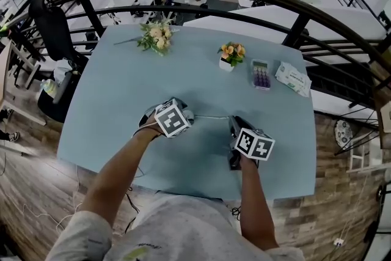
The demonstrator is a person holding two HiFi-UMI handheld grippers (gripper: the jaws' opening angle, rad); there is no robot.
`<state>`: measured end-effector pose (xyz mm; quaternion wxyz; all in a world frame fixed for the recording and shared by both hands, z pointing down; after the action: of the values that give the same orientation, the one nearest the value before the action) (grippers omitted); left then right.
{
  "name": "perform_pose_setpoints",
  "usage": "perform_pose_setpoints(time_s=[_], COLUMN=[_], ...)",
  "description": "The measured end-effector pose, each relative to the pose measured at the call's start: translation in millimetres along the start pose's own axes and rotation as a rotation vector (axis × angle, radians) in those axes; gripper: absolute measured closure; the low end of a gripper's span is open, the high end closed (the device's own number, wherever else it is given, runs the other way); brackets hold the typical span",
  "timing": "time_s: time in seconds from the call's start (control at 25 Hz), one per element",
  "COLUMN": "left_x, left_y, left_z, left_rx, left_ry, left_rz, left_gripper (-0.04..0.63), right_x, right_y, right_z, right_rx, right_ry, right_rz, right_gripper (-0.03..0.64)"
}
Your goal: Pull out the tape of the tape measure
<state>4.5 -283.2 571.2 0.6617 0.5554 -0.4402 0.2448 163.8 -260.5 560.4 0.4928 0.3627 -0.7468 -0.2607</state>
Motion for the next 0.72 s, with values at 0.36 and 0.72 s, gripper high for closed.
perform_pose_setpoints(time_s=[0.36,0.72], left_x=[-30.0,-69.7], left_y=[-17.0,-41.1], left_z=[7.6,6.6], left_rx=[-0.106,-0.179], left_ry=[-0.062,-0.142], left_rz=[-0.122,-0.287], left_gripper=[0.391,0.430], right_x=[-17.0,-37.4], right_y=[-21.8,-53.4], right_z=[6.3,27.8], right_rx=[-0.082,-0.167], right_ry=[0.021,0.005], right_rz=[-0.025,-0.096], right_gripper=[0.565,0.565])
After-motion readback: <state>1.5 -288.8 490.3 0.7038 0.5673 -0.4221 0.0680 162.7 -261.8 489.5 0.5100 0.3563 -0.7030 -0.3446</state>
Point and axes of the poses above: the fingertips, and each gripper's own axes: x forward along the fingers, z to its left, y out of its underside, the point moved 1 cm from there along -x, backward along the fingers, and after that the axes turned 6 degrees about y, right-handed, at the moved point
